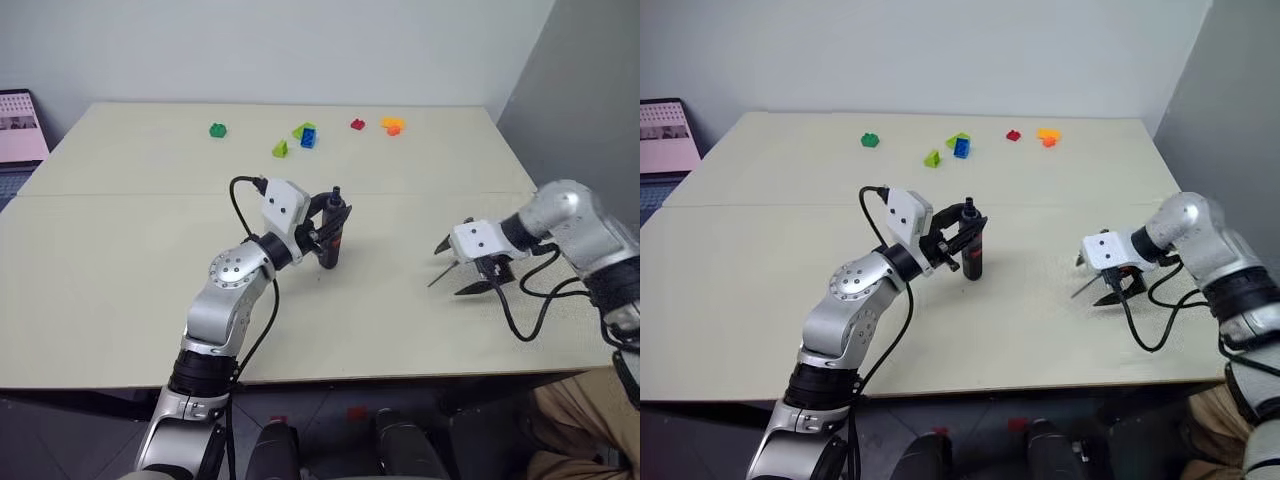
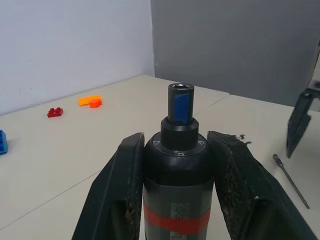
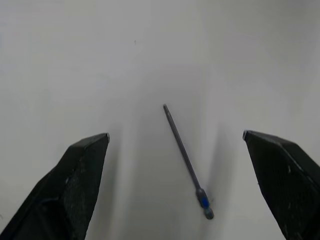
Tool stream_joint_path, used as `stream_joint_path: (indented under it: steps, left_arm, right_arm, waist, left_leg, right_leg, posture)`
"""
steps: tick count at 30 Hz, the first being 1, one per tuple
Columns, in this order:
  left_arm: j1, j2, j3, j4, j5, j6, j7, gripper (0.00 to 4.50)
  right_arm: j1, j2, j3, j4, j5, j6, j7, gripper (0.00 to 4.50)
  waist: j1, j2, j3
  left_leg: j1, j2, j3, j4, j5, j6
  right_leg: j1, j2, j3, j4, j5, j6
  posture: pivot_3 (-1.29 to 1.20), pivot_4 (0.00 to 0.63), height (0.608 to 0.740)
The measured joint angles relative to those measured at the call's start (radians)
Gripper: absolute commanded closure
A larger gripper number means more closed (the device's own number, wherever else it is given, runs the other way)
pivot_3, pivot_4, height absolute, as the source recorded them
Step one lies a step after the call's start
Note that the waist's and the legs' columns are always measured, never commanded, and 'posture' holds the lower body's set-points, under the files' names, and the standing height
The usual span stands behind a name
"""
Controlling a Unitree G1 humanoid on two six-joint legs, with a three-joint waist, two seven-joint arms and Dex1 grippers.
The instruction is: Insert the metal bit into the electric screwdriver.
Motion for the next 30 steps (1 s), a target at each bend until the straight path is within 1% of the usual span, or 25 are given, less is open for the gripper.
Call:
stream_joint_path:
  steps: [4, 7, 10, 13, 14, 15, 16, 18, 19, 20, 21, 23, 24, 26, 30]
  left_arm:
    - [0.003, 0.003, 0.0, -0.01, 0.0, 0.007, 0.001, 2.88]
    - [0.005, 0.003, 0.001, -0.014, 0.0, 0.01, 0.008, 2.88]
    - [0.009, 0.003, 0.001, -0.029, 0.001, 0.026, 0.023, 2.88]
    - [0.022, 0.005, 0.004, -0.043, 0.002, 0.031, 0.032, 2.88]
    - [0.024, 0.006, 0.005, -0.044, 0.002, 0.033, 0.035, 2.88]
    - [0.026, 0.007, 0.005, -0.045, 0.002, 0.034, 0.04, 2.88]
    - [0.029, 0.007, 0.005, -0.045, 0.003, 0.035, 0.043, 2.88]
    - [0.038, 0.01, 0.006, -0.047, 0.005, 0.044, 0.046, 2.88]
    - [0.04, 0.012, 0.006, -0.049, 0.006, 0.046, 0.047, 2.88]
    - [0.041, 0.012, 0.007, -0.05, 0.006, 0.047, 0.049, 2.88]
    - [0.041, 0.012, 0.007, -0.05, 0.008, 0.048, 0.052, 2.88]
    - [0.042, 0.013, 0.008, -0.05, 0.012, 0.048, 0.054, 2.88]
    - [0.042, 0.013, 0.009, -0.05, 0.013, 0.048, 0.055, 2.88]
    - [0.042, 0.013, 0.01, -0.05, 0.015, 0.047, 0.055, 2.88]
    - [0.042, 0.013, 0.013, -0.051, 0.016, 0.045, 0.054, 2.88]
  right_arm:
    - [-0.099, 0.072, 0.072, 0.228, -0.138, -0.179, -0.028, 0.0]
    - [-0.149, 0.111, 0.106, 0.342, -0.214, -0.261, -0.068, 0.0]
    - [-0.187, 0.16, 0.134, 0.431, -0.292, -0.32, -0.128, 0.53]
    - [-0.216, 0.191, 0.145, 0.494, -0.344, -0.352, -0.159, 1.34]
    - [-0.221, 0.198, 0.145, 0.508, -0.354, -0.355, -0.167, 1.52]
    - [-0.225, 0.205, 0.145, 0.52, -0.366, -0.357, -0.175, 1.83]
    - [-0.226, 0.21, 0.145, 0.527, -0.374, -0.357, -0.181, 2.08]
    - [-0.227, 0.224, 0.146, 0.547, -0.398, -0.358, -0.196, 2.62]
    - [-0.227, 0.228, 0.146, 0.548, -0.408, -0.358, -0.199, 2.92]
    - [-0.228, 0.232, 0.146, 0.55, -0.414, -0.359, -0.201, 3.09]
    - [-0.229, 0.235, 0.145, 0.554, -0.419, -0.36, -0.204, 3.43]
    - [-0.23, 0.238, 0.144, 0.56, -0.426, -0.365, -0.207, 3.86]
    - [-0.231, 0.24, 0.144, 0.562, -0.427, -0.367, -0.208, 4.2]
    - [-0.232, 0.241, 0.142, 0.564, -0.43, -0.368, -0.21, 4.48]
    - [-0.237, 0.245, 0.141, 0.564, -0.429, -0.369, -0.214, 4.5]
  waist:
    - [0.0, 0.001, 0.0]
    - [0.0, 0.001, 0.001]
    - [-0.003, 0.001, 0.001]
    - [-0.005, 0.001, 0.0]
    - [-0.005, 0.001, 0.0]
    - [-0.006, 0.001, 0.0]
    - [-0.007, 0.001, 0.0]
    - [-0.012, 0.001, 0.0]
    - [-0.015, 0.001, 0.0]
    - [-0.019, 0.001, 0.0]
    - [-0.025, 0.001, 0.0]
    - [-0.033, 0.001, 0.0]
    - [-0.035, 0.001, 0.0]
    - [-0.039, 0.001, 0.0]
    - [-0.044, 0.001, 0.0]
  left_leg:
    - [0.0, 0.0, 0.0, 0.0, 0.0, 0.0]
    - [0.0, 0.0, 0.0, -0.001, 0.0, 0.0]
    - [0.0, 0.0, 0.0, -0.001, 0.0, 0.0]
    - [0.002, 0.0, 0.0, -0.001, 0.0, 0.0]
    - [0.002, 0.0, 0.0, 0.0, 0.0, 0.0]
    - [0.004, 0.0, 0.0, 0.0, 0.0, 0.0]
    - [0.007, 0.0, 0.0, 0.0, 0.0, 0.0]
    - [0.018, 0.0, 0.0, -0.001, 0.0, 0.0]
    - [0.019, 0.0, 0.0, -0.001, 0.0, 0.0]
    - [0.019, 0.0, 0.0, -0.001, 0.0, 0.0]
    - [0.019, 0.0, 0.0, 0.0, 0.0, 0.0]
    - [0.019, -0.001, 0.0, 0.001, 0.0, 0.0]
    - [0.019, -0.001, 0.0, 0.001, 0.0, 0.0]
    - [0.019, -0.001, 0.0, 0.0, 0.0, 0.0]
    - [0.019, -0.001, -0.001, -0.001, 0.0, 0.0]
  right_leg:
    - [0.0, 0.0, 0.0, 0.0, 0.001, 0.001]
    - [0.0, 0.0, 0.0, 0.0, 0.002, 0.0]
    - [0.0, 0.0, 0.0, 0.001, 0.003, 0.0]
    - [0.001, 0.0, 0.0, 0.001, 0.003, 0.0]
    - [0.001, 0.0, 0.0, 0.001, 0.002, 0.0]
    - [0.003, 0.0, 0.0, 0.001, 0.002, -0.001]
    - [0.006, 0.0, 0.0, 0.001, 0.001, -0.002]
    - [0.017, 0.0, 0.0, 0.0, 0.0, -0.003]
    - [0.018, 0.0, 0.001, 0.0, 0.0, -0.003]
    - [0.018, 0.0, 0.001, 0.0, 0.0, -0.003]
    - [0.018, 0.0, 0.001, 0.0, 0.0, -0.003]
    - [0.019, 0.0, 0.002, 0.0, 0.0, -0.003]
    - [0.019, 0.0, 0.002, 0.0, 0.001, -0.002]
    - [0.019, 0.0, 0.002, 0.0, 0.001, -0.002]
    - [0.019, 0.0, 0.002, 0.0, 0.0, -0.002]
  posture:
    - [0.0, 0.15, 0.74]
    - [0.0, 0.15, 0.74]
    - [0.0, 0.15, 0.74]
    - [0.0, 0.15, 0.74]
    - [0.0, 0.15, 0.74]
    - [0.0, 0.15, 0.74]
    - [0.0, 0.15, 0.74]
    - [0.0, 0.15, 0.74]
    - [0.0, 0.15, 0.74]
    - [0.0, 0.15, 0.74]
    - [0.0, 0.15, 0.74]
    - [0.0, 0.15, 0.74]
    - [0.0, 0.15, 0.74]
    - [0.0, 0.15, 0.74]
    - [0.0, 0.15, 0.74]
